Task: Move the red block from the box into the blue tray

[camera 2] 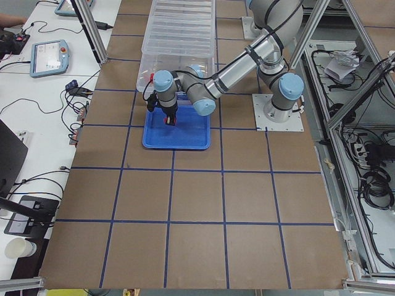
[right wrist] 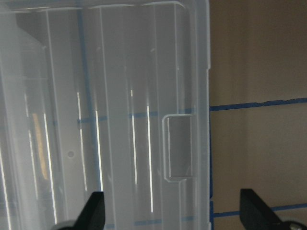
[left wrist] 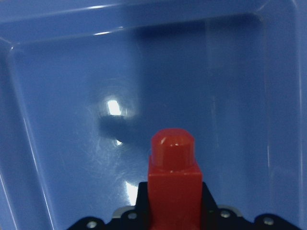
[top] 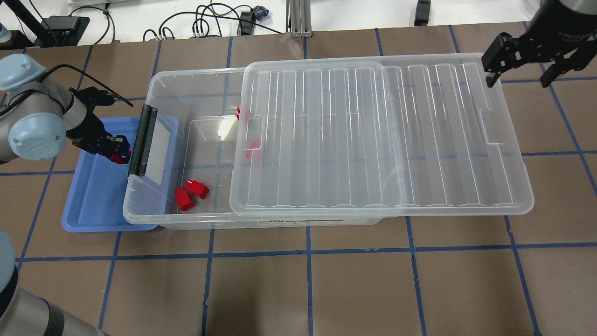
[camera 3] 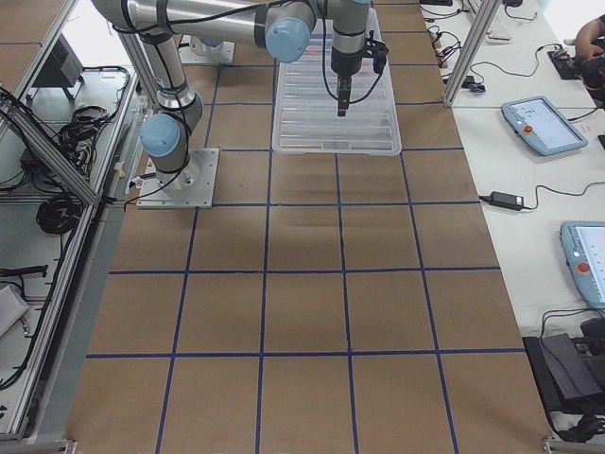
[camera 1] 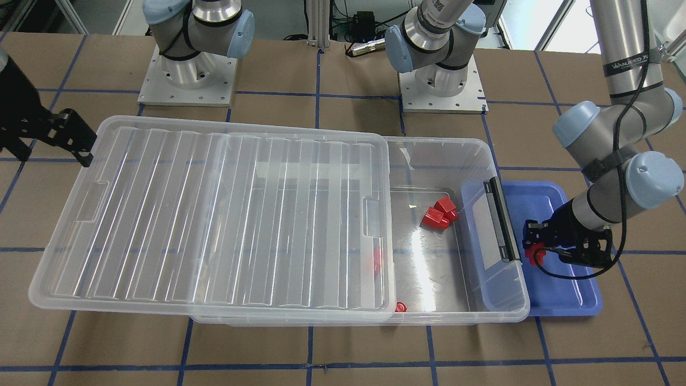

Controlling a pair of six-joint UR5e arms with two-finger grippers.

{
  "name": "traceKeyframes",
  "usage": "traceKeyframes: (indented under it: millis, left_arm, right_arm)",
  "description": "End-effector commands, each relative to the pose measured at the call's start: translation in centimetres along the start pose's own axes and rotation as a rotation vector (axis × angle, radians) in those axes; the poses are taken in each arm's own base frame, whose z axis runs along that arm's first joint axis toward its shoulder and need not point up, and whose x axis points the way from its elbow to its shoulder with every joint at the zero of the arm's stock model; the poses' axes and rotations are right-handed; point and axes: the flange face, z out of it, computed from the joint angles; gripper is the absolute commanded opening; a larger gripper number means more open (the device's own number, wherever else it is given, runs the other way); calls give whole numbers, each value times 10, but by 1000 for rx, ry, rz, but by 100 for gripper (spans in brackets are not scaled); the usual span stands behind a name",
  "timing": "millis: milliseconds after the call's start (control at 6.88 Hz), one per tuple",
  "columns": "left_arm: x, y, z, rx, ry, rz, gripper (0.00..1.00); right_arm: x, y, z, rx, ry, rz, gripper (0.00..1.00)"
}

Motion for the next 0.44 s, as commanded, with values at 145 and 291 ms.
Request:
traceKeyframes:
  millis: [145,291]
  left_arm:
    - [17,-1,-62,-21,6,15,82]
    - [32,6,-101,-24,6,24,84]
  right_arm:
    - [81,9,29,-79,69,-83,100]
    - [103,11,46,-114,56,-62,100]
